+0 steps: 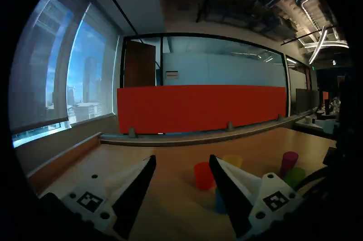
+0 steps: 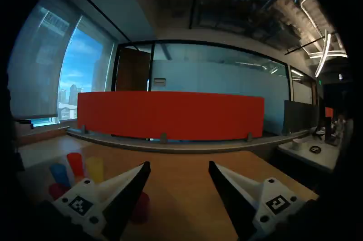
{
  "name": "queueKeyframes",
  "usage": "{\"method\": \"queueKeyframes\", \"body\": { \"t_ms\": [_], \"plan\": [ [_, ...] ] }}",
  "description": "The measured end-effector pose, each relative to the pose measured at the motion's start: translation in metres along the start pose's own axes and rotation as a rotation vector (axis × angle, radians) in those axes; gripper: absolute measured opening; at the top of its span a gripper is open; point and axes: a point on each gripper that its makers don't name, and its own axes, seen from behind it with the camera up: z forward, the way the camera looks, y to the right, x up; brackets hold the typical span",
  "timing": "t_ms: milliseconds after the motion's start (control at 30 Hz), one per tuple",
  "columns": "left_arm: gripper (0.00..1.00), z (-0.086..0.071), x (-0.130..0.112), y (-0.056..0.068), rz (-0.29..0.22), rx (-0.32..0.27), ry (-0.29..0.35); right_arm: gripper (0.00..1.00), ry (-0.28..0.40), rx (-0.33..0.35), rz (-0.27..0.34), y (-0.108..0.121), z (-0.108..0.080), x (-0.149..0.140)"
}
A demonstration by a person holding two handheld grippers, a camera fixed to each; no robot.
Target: Pour water
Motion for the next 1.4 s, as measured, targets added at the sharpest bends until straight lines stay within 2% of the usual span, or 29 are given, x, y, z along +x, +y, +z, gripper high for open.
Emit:
{"method": "queueKeyframes", "body": {
  "t_ms": [167,400,667,900,1167,1400],
  "plan": [
    [0.86,0.003,0.011,-0.006,0.002,0.038,0.040,0.99,0.014,-0.022,-0.004,0.004,0.001,0.008],
    [0.86,0.002,0.010,-0.011,0.002,0.079,0.075,0.99,-0.008,-0.063,0.005,0.017,0.002,0.006],
    [0.86,0.003,-0.014,-0.014,0.029,0.099,0.080,0.99,-0.021,-0.127,0.015,0.031,-0.004,0.008],
    [0.86,0.005,-0.034,-0.021,0.035,0.119,0.076,0.99,-0.009,-0.142,0.021,0.029,-0.005,0.019],
    [0.86,0.010,-0.050,-0.031,0.023,0.125,0.081,0.99,-0.020,-0.164,0.016,0.030,-0.004,0.018],
    [0.86,0.011,-0.068,-0.037,0.029,0.135,0.047,0.99,-0.017,-0.165,0.003,0.021,-0.002,0.022]
  ]
}}
